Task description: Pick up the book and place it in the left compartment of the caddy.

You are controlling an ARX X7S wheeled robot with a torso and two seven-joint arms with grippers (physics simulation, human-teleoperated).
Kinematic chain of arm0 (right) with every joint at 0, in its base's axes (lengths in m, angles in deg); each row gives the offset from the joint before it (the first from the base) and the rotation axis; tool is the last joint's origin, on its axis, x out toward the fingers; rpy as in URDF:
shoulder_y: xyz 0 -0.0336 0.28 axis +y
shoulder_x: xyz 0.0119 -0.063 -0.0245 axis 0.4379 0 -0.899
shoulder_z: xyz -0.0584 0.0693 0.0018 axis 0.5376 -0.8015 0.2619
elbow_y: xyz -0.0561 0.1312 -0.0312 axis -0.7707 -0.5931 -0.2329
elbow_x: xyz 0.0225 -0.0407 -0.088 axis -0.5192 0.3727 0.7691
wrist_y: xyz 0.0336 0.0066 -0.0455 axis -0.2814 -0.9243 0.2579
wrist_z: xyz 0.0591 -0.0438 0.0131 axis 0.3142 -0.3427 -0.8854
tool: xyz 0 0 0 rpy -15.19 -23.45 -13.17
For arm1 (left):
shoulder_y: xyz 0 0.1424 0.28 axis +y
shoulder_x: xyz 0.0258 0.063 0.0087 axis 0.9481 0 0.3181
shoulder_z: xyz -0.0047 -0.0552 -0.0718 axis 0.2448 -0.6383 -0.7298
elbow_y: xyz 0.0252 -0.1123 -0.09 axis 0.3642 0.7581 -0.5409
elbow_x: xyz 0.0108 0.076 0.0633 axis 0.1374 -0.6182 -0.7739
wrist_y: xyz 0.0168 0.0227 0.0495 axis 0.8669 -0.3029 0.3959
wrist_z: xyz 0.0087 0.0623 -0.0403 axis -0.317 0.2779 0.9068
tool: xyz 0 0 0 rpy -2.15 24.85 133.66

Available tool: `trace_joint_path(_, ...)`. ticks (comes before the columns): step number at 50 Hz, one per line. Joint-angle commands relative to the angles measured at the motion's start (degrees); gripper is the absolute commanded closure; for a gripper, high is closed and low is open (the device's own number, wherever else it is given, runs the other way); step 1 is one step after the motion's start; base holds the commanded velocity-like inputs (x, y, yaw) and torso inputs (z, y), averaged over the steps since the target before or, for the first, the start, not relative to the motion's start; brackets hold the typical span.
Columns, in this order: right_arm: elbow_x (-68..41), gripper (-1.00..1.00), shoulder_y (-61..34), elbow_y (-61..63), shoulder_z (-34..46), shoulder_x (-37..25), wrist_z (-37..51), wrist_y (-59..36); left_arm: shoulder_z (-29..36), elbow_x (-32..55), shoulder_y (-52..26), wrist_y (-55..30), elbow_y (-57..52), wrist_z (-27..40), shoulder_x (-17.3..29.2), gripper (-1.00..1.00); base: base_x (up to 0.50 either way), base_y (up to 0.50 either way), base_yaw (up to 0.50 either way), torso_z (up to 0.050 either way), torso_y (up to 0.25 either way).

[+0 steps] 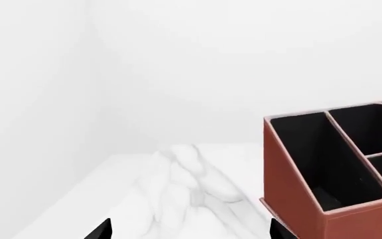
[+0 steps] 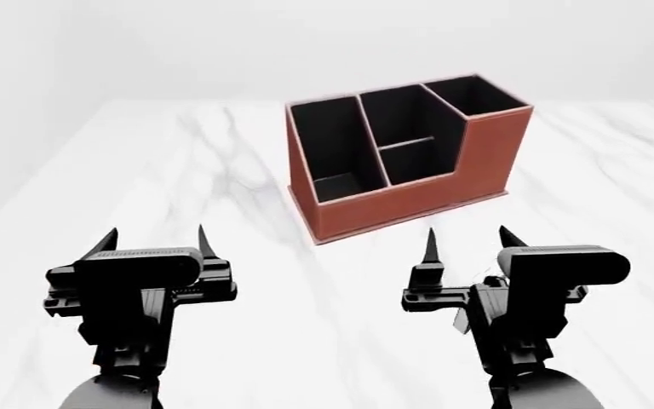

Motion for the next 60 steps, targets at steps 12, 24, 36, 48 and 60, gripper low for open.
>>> trace_joint_path(12,-0.66,-1.0,-0.19,-0.03,0.78,-0.59,0.21,-0.2,-0.37,0.72,-0.11,0.25,0.35,0.71,0.66,-1.0,0.5,0.0,0.0,0.0,0.001)
trace_joint_path(24,-0.99,-1.0,-0.42,0.14,1.11,-0.79,0.53,-0.44,-0.48,1.07,0.05,0.53,0.68,1.07,0.9,-1.0,0.5,0.0,0.0,0.0,0.002)
trace_joint_path(36,-1.2,-1.0,-0.36,0.27,1.32,-1.13,0.82,-0.43,-0.42,1.31,0.33,0.87,0.72,1.41,1.09,-1.0,0.5,0.0,0.0,0.0,0.001)
trace_joint_path(48,-2.63,-1.0,-1.57,0.72,0.33,-1.17,2.03,-3.79,-0.44,1.67,0.52,1.33,1.17,1.65,1.31,-1.0,0.21,0.0,0.0,0.0,0.002)
trace_joint_path(60,-14.5,-1.0,-15.19,13.77,-8.33,-1.35,5.81,-41.14,-0.72,2.2,0.51,0.72,0.26,2.03,1.7,-1.0,0.0,0.0,0.0,0.0,0.0)
